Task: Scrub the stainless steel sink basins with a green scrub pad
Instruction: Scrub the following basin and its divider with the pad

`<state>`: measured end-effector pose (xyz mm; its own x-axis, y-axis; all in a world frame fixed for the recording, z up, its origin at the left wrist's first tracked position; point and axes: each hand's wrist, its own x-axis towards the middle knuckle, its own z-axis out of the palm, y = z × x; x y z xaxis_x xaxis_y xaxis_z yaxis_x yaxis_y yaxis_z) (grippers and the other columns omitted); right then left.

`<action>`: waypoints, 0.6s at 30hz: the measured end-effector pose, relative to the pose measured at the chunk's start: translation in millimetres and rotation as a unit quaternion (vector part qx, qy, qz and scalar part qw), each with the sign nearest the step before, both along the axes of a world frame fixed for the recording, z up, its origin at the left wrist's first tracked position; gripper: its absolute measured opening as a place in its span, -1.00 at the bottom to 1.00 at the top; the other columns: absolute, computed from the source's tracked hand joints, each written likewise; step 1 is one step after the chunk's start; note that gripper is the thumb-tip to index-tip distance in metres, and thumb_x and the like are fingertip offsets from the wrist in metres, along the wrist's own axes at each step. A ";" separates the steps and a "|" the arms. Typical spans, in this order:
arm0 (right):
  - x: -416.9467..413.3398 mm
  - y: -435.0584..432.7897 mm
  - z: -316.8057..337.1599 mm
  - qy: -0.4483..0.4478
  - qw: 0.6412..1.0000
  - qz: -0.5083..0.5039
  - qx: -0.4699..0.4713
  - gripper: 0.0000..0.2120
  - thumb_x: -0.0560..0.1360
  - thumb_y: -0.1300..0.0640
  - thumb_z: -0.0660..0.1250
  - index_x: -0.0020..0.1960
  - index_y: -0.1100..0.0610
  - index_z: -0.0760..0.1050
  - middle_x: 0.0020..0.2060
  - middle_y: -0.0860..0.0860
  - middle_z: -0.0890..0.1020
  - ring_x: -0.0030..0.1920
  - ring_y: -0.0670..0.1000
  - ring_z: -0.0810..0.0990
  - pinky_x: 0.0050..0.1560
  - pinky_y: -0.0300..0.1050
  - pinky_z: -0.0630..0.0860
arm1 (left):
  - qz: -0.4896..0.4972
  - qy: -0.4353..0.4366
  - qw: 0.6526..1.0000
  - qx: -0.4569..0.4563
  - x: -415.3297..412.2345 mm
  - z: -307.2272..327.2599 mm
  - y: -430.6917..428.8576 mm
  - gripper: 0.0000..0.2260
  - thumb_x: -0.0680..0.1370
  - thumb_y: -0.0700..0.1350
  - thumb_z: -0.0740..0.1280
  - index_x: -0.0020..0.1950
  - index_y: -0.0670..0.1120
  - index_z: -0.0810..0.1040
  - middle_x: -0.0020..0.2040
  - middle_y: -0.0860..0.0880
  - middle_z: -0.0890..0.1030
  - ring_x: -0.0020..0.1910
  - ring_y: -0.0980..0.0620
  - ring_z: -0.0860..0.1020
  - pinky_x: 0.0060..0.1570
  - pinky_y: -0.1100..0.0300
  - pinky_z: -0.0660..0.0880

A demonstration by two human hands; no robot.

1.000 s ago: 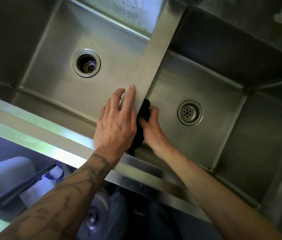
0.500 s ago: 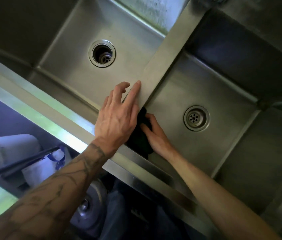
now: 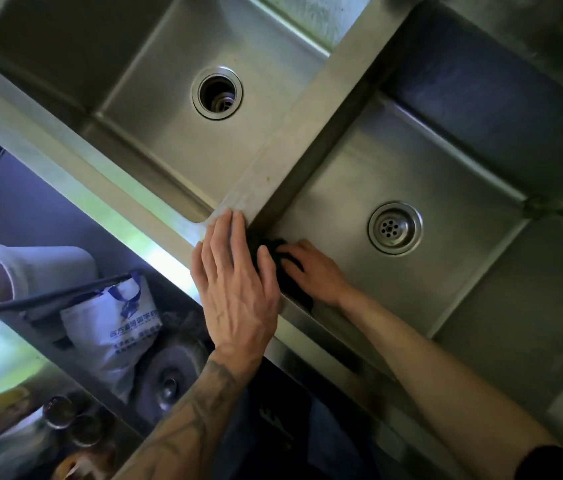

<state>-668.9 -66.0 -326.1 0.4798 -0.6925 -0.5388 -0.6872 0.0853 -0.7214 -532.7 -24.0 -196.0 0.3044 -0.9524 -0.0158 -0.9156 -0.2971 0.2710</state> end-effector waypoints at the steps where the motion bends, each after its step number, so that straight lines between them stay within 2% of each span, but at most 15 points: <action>1: -1.7 -1.1 -7.0 0.035 0.999 0.010 0.028 -0.64 0.75 -0.03 0.12 0.49 -0.02 0.43 0.31 0.07 0.50 0.30 0.10 0.52 0.20 -0.14 0.38 | 0.003 -0.003 1.000 -0.003 -0.5 -1.1 -0.4 -0.50 0.73 -0.01 0.22 0.65 -0.17 0.34 0.62 -0.15 0.39 0.61 -0.18 0.35 0.60 -0.17 0.24; 3: -2.6 0.8 -10.8 0.052 0.997 0.000 0.053 -0.63 0.75 -0.05 0.09 0.50 -0.03 0.43 0.33 0.08 0.51 0.31 0.09 0.51 0.20 -0.12 0.37 | -0.003 -0.010 1.000 -0.004 0.3 -1.8 -0.7 -0.49 0.72 -0.02 0.24 0.64 -0.17 0.35 0.61 -0.15 0.39 0.61 -0.19 0.36 0.60 -0.16 0.25; 4: -2.4 3.5 -7.2 0.035 0.999 -0.012 0.039 -0.64 0.74 -0.09 0.08 0.47 -0.08 0.45 0.32 0.02 0.52 0.28 0.01 0.52 0.17 -0.14 0.38 | -0.004 -0.010 1.000 -0.006 0.4 -1.8 -0.9 -0.49 0.71 -0.02 0.25 0.64 -0.17 0.36 0.61 -0.15 0.39 0.60 -0.19 0.36 0.60 -0.16 0.25; 5: -1.7 6.3 -0.2 0.003 0.999 -0.034 0.016 -0.65 0.73 -0.16 0.08 0.42 -0.14 0.47 0.28 -0.08 0.54 0.22 -0.12 0.53 0.15 -0.20 0.39 | -0.005 -0.010 1.000 -0.010 0.1 -1.8 -1.5 -0.48 0.70 -0.02 0.26 0.64 -0.17 0.36 0.61 -0.16 0.40 0.60 -0.19 0.37 0.59 -0.16 0.26; 7: 0.2 12.0 13.7 -0.074 0.994 -0.084 -0.020 -0.69 0.69 -0.27 0.07 0.32 -0.26 0.47 0.18 -0.28 0.54 0.11 -0.36 0.50 0.10 -0.47 0.36 | -0.007 -0.014 1.000 -0.015 0.1 -1.7 -1.9 -0.48 0.69 -0.04 0.29 0.63 -0.18 0.37 0.60 -0.17 0.40 0.59 -0.20 0.38 0.57 -0.18 0.28; 9: 0.1 14.9 18.2 -0.105 0.990 -0.087 -0.039 -0.71 0.69 -0.27 0.08 0.29 -0.27 0.47 0.12 -0.28 0.54 0.10 -0.37 0.49 0.06 -0.54 0.34 | -0.010 -0.015 1.000 -0.012 0.1 -1.4 -1.2 -0.47 0.69 -0.05 0.32 0.64 -0.18 0.35 0.61 -0.18 0.38 0.59 -0.19 0.36 0.58 -0.18 0.27; 11: -5.2 13.3 8.5 -0.081 0.995 -0.057 -0.025 -0.71 0.72 -0.19 0.10 0.33 -0.21 0.50 0.14 -0.19 0.54 0.08 -0.29 0.47 0.07 -0.44 0.33 | -0.012 -0.014 1.000 -0.008 0.3 -0.3 -1.6 -0.45 0.69 -0.06 0.35 0.65 -0.17 0.33 0.62 -0.18 0.36 0.60 -0.18 0.33 0.59 -0.16 0.25; 13: -14.9 11.4 -5.2 -0.016 0.999 -0.022 0.024 -0.66 0.74 -0.09 0.11 0.42 -0.07 0.50 0.21 -0.03 0.55 0.22 -0.06 0.49 0.15 -0.19 0.36 | -0.011 -0.013 1.000 -0.011 0.1 -0.2 -2.0 -0.44 0.67 -0.07 0.37 0.65 -0.18 0.34 0.61 -0.19 0.37 0.59 -0.19 0.33 0.59 -0.16 0.26; 15: -24.3 16.4 -9.4 0.024 0.998 -0.015 0.057 -0.64 0.75 -0.08 0.10 0.45 -0.04 0.49 0.22 0.03 0.53 0.27 0.05 0.50 0.24 -0.08 0.40 | -0.012 -0.013 1.000 -0.014 -0.5 0.0 -2.0 -0.44 0.66 -0.08 0.37 0.64 -0.20 0.35 0.59 -0.21 0.39 0.58 -0.21 0.35 0.56 -0.19 0.28; 16: -26.6 21.6 -6.1 0.013 0.999 -0.024 0.045 -0.65 0.74 -0.10 0.11 0.43 -0.07 0.50 0.19 -0.03 0.52 0.24 -0.01 0.50 0.24 -0.06 0.42 | -0.013 -0.013 1.000 -0.015 -0.6 0.3 -2.1 -0.44 0.67 -0.08 0.37 0.64 -0.20 0.35 0.59 -0.21 0.39 0.57 -0.23 0.36 0.56 -0.20 0.28; 18: -26.4 30.3 8.3 -0.040 0.998 -0.050 0.000 -0.67 0.70 -0.22 0.10 0.36 -0.21 0.50 0.11 -0.24 0.46 0.12 -0.27 0.46 0.13 -0.27 0.41 | -0.013 -0.017 1.000 -0.020 -0.7 0.3 -2.5 -0.45 0.67 -0.08 0.34 0.63 -0.21 0.36 0.58 -0.22 0.40 0.57 -0.24 0.37 0.55 -0.21 0.30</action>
<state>-695.3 -35.7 -317.8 0.4490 -0.7396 -0.5014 -0.6161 0.1501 -0.7732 -533.4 -26.5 -195.7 0.2793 -0.9596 0.0325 -0.9318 -0.2628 0.2503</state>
